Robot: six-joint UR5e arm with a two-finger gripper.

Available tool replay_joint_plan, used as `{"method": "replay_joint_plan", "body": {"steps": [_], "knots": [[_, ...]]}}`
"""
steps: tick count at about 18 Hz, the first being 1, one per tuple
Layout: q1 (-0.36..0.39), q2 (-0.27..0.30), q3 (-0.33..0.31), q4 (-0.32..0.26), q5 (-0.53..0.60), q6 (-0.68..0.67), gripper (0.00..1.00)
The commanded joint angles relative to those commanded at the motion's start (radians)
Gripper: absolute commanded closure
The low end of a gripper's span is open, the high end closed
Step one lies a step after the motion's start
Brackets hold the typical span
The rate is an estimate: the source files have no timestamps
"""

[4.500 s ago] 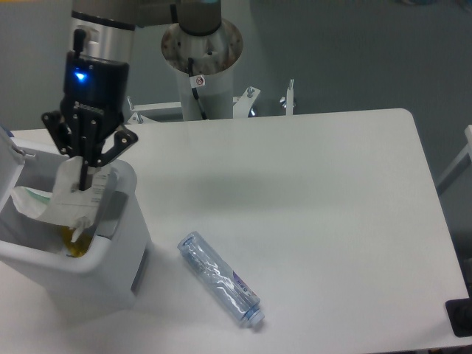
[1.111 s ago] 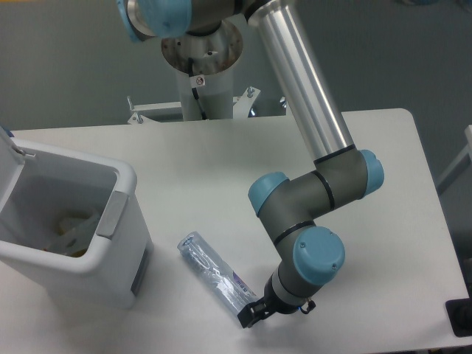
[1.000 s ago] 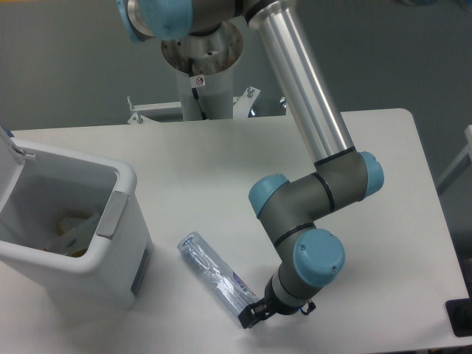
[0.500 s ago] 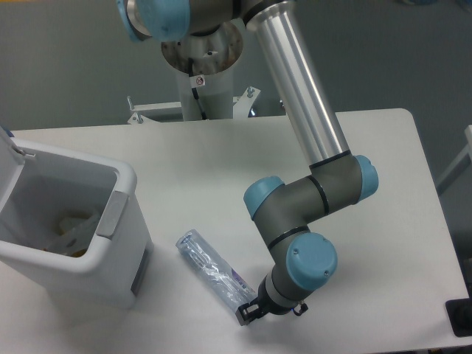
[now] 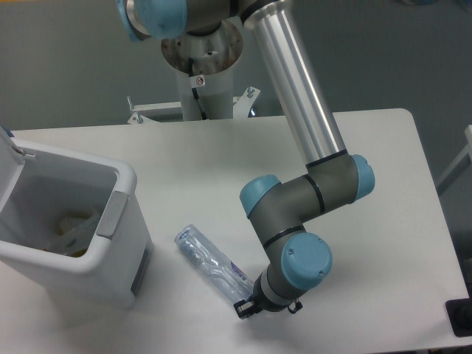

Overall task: Place the trash in the trash can
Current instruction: 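Push the bottle cap end with the gripper, rotating the bottle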

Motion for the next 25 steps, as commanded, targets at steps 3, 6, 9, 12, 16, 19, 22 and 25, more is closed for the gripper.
{"method": "replay_joint_plan", "body": {"steps": [3,6,9,12,16,19,22,25], "knots": [[0.000,0.012,0.000,0.000,0.000,0.002,0.72],[0.000,0.044,0.002,0.002,-0.002,0.011,0.77],[0.011,0.078,0.002,0.008,-0.011,0.011,0.79],[0.012,0.090,0.003,0.011,-0.009,0.012,0.83],[0.035,0.132,0.005,0.012,-0.017,0.018,0.83],[0.044,0.170,0.005,0.014,-0.057,0.034,0.83],[0.057,0.216,0.006,0.014,-0.092,0.044,0.83],[0.064,0.261,0.011,0.014,-0.126,0.069,0.83]]}}
